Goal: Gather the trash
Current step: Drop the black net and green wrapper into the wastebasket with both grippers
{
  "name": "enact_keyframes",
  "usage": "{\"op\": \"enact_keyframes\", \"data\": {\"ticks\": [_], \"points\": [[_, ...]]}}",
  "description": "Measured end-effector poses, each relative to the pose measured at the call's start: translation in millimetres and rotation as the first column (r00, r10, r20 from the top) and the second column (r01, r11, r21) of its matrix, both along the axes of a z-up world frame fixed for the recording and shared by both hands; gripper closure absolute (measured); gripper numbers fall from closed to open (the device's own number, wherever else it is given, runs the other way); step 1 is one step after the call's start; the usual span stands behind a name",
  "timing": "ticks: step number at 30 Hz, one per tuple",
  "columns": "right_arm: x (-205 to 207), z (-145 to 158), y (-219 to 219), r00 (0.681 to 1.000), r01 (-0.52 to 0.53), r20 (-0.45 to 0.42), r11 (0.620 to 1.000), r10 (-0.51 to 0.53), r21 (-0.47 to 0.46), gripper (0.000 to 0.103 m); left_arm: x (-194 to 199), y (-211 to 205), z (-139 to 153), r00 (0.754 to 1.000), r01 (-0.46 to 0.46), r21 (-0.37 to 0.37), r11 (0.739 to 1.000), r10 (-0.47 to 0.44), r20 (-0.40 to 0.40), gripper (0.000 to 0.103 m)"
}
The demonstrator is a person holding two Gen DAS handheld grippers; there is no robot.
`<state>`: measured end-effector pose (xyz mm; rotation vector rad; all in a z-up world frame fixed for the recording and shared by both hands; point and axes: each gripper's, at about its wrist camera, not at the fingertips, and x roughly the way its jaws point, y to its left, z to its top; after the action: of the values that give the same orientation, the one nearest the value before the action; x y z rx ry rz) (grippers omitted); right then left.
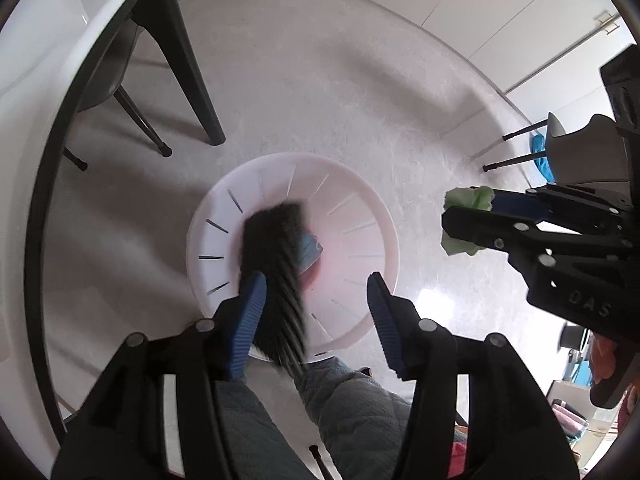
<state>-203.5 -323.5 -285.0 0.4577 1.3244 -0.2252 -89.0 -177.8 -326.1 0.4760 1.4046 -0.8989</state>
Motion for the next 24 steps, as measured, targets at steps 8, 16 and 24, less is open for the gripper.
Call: {"op": "enact_keyframes", "data": {"ticks": [8,16,24], "points": [[5,-9,0,1.0,-0.005,-0.005,1.0,0.005,0.016,0.073,5,24,47,0.993,-0.088,-0.074,0.993,0.093,0.075,0.031],[19,-22,10,0.999,-0.047,-0.007,0.999,0.047,0.02,0.072,7,60,121,0.96,-0.234,-0.199,0.952,0.258,0.104,0.016],[35,-56,26,0.994,-0.079,-0.071,0.995,0.083,0.056,0.049,-4,76,150,0.941,-0.26,-0.203,0.944,0.295,0.164,0.008]]}}
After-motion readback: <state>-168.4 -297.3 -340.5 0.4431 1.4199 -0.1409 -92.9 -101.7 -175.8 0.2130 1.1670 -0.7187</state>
